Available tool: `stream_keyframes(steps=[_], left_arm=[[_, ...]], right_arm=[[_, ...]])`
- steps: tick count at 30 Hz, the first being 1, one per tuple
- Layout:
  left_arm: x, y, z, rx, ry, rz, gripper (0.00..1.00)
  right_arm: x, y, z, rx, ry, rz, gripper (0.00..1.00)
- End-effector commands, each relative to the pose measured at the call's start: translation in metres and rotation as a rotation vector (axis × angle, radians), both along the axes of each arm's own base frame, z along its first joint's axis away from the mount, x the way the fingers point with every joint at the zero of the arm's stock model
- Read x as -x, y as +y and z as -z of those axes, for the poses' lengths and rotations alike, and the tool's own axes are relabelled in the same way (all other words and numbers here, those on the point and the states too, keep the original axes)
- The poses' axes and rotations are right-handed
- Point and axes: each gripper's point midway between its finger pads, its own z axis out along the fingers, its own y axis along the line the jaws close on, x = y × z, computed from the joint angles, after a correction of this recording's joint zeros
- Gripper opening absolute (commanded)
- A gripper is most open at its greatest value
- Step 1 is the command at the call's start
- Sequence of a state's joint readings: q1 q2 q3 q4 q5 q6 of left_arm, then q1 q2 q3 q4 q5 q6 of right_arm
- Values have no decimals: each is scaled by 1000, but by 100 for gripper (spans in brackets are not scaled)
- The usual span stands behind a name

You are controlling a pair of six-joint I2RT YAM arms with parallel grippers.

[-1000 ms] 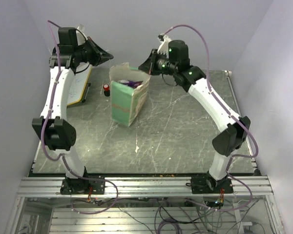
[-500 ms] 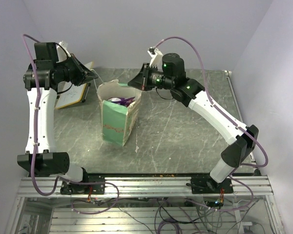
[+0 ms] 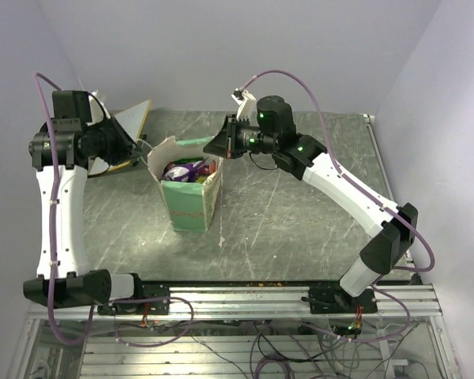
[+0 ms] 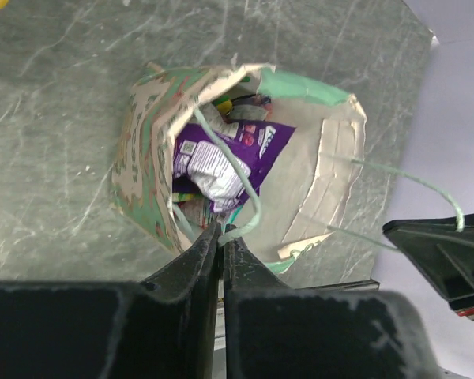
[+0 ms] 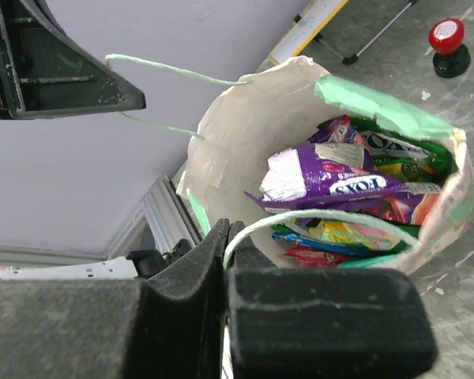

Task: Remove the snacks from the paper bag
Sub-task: Place the paper bag at the center of the board.

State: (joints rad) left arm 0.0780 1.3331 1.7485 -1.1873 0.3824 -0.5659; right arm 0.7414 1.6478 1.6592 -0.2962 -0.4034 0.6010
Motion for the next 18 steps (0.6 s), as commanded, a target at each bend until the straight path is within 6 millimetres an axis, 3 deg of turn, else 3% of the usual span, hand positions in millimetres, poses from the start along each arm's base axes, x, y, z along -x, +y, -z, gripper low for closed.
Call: stream_keyframes(steps=[1,7,11,14,18], left_arm=[[21,18,2,-114,-7,-32,18],[19,38,8,-227,38,-54,25],[13,52,2,-286,59,-104,28],[16,62,-6,-323,57,-161,41],[23,76,11,-366,136,-222,55]], right_arm=[[11,-7,-42,-86,-82,-9,0],[4,-18,-31,-22,-72,52,0],[3,-20,-29,-22,-69,61,0],[5,-19,-27,-26,-61,49,0],[6,-19,-26,-19,-60,44,0]])
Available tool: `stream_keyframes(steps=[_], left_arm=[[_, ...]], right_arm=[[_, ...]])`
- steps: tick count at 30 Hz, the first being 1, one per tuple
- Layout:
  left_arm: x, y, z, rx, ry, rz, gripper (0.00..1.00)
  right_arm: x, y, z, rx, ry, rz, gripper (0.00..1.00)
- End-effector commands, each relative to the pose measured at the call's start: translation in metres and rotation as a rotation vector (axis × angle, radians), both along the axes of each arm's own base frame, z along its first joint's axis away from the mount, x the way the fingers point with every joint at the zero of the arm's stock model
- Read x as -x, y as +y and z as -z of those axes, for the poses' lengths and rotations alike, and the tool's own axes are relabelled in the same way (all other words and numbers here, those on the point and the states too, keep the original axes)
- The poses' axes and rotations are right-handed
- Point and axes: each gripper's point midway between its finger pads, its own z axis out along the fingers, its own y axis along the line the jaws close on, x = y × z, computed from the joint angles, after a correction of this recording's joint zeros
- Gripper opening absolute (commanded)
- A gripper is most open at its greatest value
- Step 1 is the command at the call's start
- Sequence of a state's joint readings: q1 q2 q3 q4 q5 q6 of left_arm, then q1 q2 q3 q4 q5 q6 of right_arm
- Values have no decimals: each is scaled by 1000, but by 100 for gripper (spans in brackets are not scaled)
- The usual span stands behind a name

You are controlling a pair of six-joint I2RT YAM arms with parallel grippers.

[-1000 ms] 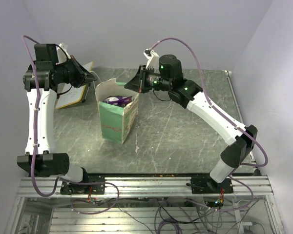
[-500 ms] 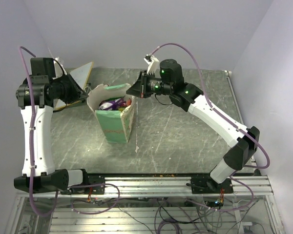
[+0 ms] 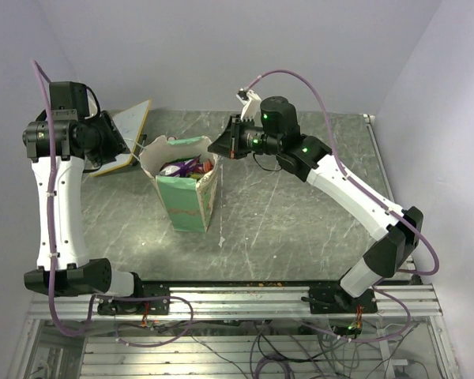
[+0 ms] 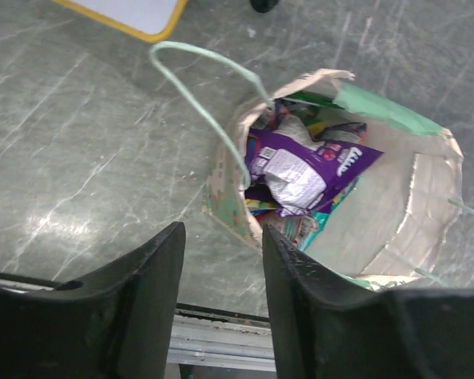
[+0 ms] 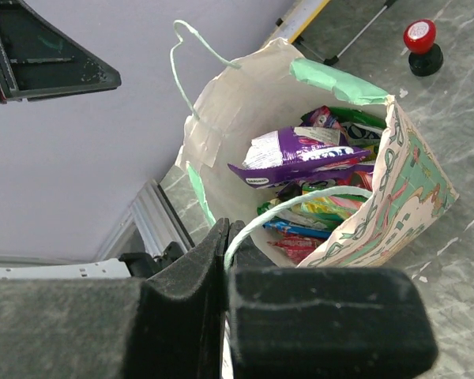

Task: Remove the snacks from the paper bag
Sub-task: Place the paper bag at the center of the board.

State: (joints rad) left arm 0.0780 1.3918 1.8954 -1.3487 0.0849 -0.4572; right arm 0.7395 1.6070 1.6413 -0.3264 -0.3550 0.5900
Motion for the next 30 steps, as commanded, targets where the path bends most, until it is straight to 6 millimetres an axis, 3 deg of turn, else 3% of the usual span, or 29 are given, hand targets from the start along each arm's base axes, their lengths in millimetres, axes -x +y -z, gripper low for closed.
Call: stream_keyframes(steps=[1,4,11,16,23,30], left_arm=[[16,25,11,-91,80,-112,56],[4,26,18,-78,71,-126,61],[-36,6,15,43,-19,-87,65],[-58,0,34,93,-12,-82,61],[-51,19,56,40,81,-208,45],[-55,21,70,76,77,-257,46]], right_arm=[[5,-7,-22,-38,-49,1,0],[5,-9,-21,-38,-49,6,0],[6,-8,-17,-33,-40,-5,0],[9,-7,-10,-36,-21,-16,0],[6,-5,-14,-38,-33,-18,0],[6,-5,-11,-32,-22,-12,0]])
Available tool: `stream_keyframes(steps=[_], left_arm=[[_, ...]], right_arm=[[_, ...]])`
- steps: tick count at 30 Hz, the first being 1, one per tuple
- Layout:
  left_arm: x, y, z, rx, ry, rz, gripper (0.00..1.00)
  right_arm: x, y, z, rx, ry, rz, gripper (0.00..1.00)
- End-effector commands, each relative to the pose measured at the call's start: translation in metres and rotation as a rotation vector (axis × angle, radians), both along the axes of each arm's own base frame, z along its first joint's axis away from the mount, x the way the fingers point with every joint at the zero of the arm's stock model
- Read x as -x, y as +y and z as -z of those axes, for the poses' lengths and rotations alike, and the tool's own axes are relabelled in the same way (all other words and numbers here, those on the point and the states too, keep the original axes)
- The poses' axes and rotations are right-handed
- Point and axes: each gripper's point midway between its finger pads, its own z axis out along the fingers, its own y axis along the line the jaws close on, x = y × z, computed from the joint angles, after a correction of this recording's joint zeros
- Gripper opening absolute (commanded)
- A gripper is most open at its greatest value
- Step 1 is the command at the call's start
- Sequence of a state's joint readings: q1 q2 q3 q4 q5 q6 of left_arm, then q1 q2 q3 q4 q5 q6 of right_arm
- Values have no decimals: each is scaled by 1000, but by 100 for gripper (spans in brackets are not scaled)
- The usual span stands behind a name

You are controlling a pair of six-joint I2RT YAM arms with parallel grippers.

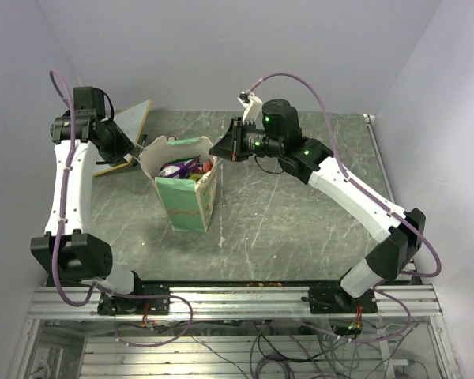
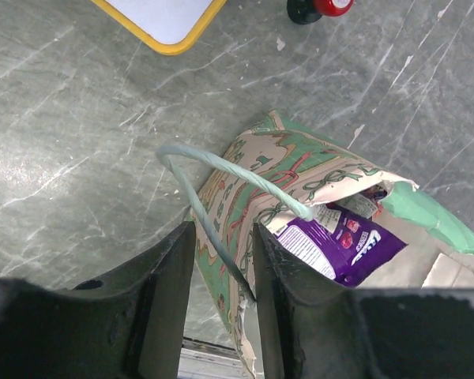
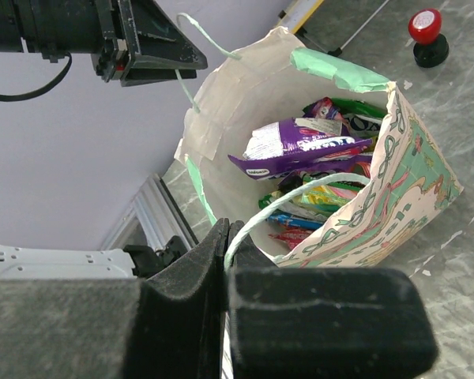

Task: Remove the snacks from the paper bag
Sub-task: Place the paper bag at the center of the board, then adjust the paper bag at the center of the board.

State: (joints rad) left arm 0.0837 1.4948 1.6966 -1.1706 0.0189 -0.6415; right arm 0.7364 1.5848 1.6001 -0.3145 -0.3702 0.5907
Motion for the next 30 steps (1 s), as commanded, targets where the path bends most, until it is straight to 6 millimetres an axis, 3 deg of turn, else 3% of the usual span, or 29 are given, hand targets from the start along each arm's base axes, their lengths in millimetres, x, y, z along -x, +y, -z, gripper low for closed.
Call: stream_keyframes(steps=[1,5,8,13,15,18,24,30], left_arm=[[-10,15,-1,-8,-39,-80,46],[-23,25,-1,22,-89,-102,49],[-33,26,-10,76,-152,-73,27],[-31,29,-30,85,-207,-47,10],[-27,36,-41,57,-226,-58,7],[-21,40,-72,31,-304,-61,7],[-30,-3,-139,218,-542,100,7],[-31,-18,-196,247,-703,194,7]], right_arm=[[0,-2,-18,-33,-32,0,0],[0,-3,-17,-28,-33,4,0],[-1,-4,-16,-21,-35,9,0],[-1,-5,-18,-15,-44,6,0],[-1,-5,-16,-7,-40,3,0],[-1,-2,-15,-9,-29,-6,0],[0,9,-20,-41,-13,-37,0],[0,27,-27,-73,-7,-71,0]])
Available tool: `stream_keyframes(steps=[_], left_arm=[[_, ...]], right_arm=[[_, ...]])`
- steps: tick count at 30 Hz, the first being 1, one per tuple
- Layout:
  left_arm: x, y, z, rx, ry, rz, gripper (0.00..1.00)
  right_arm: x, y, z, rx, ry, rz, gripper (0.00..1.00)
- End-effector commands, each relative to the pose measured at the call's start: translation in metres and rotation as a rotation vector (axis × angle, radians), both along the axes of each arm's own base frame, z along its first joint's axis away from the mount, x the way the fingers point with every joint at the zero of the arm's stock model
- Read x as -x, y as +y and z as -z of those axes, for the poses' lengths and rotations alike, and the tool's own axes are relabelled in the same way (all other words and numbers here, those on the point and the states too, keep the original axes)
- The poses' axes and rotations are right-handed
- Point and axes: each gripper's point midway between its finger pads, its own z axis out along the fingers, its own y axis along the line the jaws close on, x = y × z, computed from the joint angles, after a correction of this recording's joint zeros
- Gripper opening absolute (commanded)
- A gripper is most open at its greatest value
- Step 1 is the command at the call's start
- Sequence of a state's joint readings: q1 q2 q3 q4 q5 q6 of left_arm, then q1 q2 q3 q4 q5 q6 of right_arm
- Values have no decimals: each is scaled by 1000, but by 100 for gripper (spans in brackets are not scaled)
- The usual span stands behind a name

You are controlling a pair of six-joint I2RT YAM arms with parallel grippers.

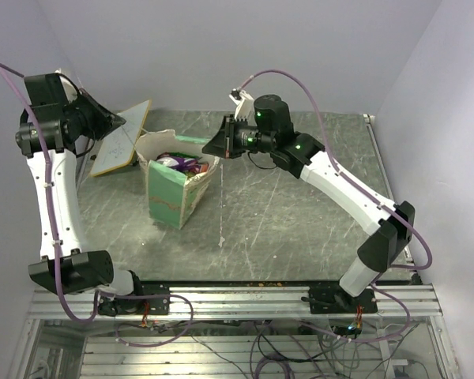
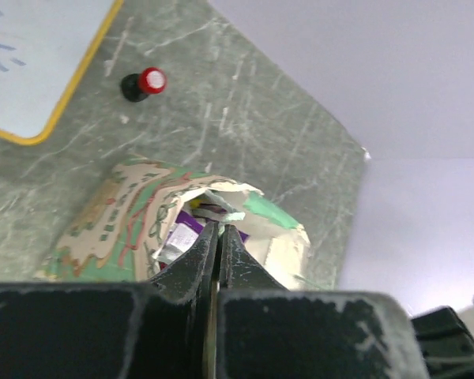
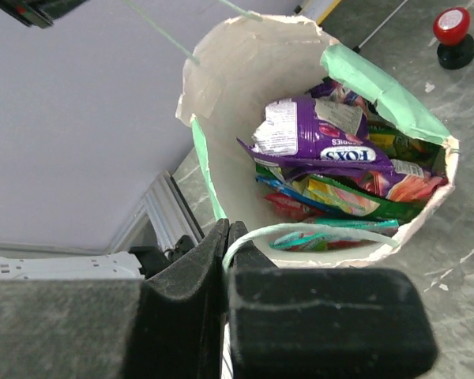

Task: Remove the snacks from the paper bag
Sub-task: Adjust the paper bag at the center of the board.

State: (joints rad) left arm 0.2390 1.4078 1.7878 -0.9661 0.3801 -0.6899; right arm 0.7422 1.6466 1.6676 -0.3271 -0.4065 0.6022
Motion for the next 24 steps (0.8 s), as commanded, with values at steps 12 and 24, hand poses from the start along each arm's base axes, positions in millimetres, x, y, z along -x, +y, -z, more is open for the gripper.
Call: stream_keyframes(steps=[12,24], left_arm=[[13,-59,-118,154,-511,340,7],[60,-99,-70,260,-409,396,7]], right_arm=[[32,3,23,-38,112,-67,0],[116,-6,75,31,164,-184,0]])
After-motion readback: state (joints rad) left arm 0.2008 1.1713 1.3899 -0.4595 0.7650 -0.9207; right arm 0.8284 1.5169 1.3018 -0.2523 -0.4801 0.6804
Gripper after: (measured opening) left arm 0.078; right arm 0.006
